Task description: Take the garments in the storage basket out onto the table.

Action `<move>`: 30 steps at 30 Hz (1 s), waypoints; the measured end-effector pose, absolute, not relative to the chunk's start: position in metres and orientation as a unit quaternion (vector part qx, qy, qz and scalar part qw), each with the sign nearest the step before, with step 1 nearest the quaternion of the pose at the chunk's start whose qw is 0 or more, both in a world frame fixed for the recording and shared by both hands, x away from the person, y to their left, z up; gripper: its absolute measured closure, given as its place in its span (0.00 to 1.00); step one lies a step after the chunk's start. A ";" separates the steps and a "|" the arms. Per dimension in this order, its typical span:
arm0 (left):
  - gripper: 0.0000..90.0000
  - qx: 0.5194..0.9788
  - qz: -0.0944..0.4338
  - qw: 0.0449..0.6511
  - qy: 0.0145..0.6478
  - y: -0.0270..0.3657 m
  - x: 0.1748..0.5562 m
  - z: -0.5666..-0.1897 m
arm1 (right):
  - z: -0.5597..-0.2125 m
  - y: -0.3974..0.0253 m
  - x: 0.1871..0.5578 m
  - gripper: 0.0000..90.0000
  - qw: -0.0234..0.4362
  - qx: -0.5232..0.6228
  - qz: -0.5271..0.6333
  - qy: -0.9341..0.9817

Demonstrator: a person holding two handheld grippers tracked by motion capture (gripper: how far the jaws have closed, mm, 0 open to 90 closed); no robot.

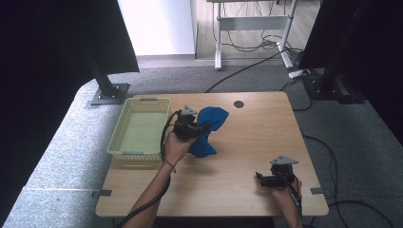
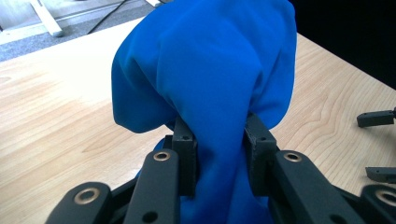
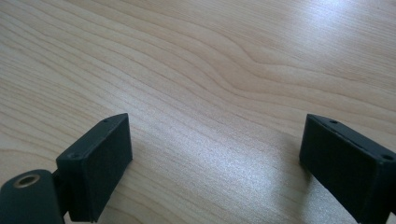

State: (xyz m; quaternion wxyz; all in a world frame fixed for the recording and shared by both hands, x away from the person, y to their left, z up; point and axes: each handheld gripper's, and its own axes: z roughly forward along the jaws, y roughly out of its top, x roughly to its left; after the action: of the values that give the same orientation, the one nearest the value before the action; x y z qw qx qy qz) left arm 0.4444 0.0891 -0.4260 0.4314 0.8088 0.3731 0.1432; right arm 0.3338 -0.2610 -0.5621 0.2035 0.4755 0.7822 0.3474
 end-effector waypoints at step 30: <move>0.78 0.824 0.128 0.403 0.377 0.045 0.450 -0.479 | -0.562 -0.261 0.334 0.10 0.203 0.473 0.348 0.783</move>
State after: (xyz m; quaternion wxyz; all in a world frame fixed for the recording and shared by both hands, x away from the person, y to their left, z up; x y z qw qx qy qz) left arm 0.4498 0.0446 -0.4789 0.4026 0.8243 0.3770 0.1276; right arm 0.3338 -0.2609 -0.5622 0.2033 0.4735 0.7831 0.3481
